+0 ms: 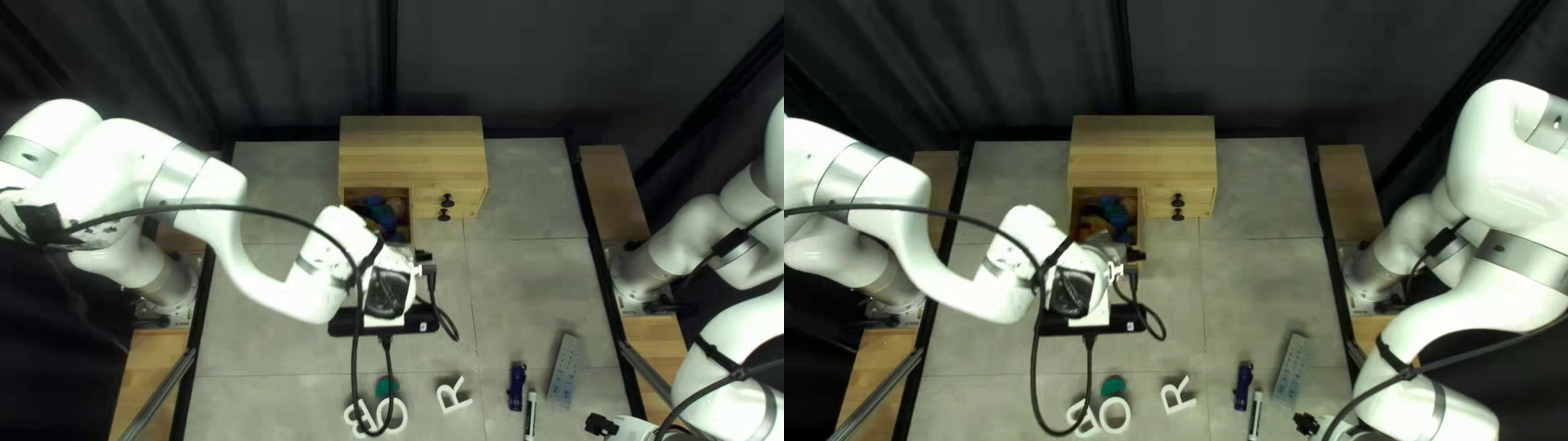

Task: Open drawers and place objects into drawer and close

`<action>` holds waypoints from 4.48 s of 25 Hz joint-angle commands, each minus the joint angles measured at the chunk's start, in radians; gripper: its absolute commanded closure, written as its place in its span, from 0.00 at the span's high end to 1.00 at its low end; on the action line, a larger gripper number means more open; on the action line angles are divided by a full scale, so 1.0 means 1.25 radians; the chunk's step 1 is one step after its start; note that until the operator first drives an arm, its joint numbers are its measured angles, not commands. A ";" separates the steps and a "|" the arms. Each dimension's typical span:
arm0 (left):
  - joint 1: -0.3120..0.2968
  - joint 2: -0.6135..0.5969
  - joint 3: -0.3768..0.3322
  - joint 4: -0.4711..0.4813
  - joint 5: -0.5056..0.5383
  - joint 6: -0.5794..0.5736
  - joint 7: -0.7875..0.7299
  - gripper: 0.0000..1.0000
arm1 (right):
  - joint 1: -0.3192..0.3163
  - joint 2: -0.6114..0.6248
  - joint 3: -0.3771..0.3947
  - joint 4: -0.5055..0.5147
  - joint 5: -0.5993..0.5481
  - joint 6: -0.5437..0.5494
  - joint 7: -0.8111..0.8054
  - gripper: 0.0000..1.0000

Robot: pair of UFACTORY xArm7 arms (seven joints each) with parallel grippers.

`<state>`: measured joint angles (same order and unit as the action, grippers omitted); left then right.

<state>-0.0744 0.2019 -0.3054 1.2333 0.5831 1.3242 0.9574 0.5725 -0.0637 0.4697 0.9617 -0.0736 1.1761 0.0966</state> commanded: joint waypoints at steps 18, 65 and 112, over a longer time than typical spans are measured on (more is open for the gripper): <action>-0.014 0.028 -0.008 -0.066 0.021 -0.088 -0.066 1.00 | 0.000 0.000 0.000 0.000 0.000 0.000 0.000 1.00; -0.014 0.055 0.000 -0.085 0.056 -0.122 -0.080 1.00 | 0.000 0.000 0.000 0.000 0.000 0.000 0.000 1.00; 0.062 0.022 0.068 -0.139 0.082 -0.166 -0.091 1.00 | 0.000 0.000 0.000 0.000 0.000 0.000 0.000 1.00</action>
<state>0.0028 0.2260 -0.2219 1.0599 0.6813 1.1178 0.8459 0.5725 -0.0637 0.4698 0.9617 -0.0736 1.1761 0.0966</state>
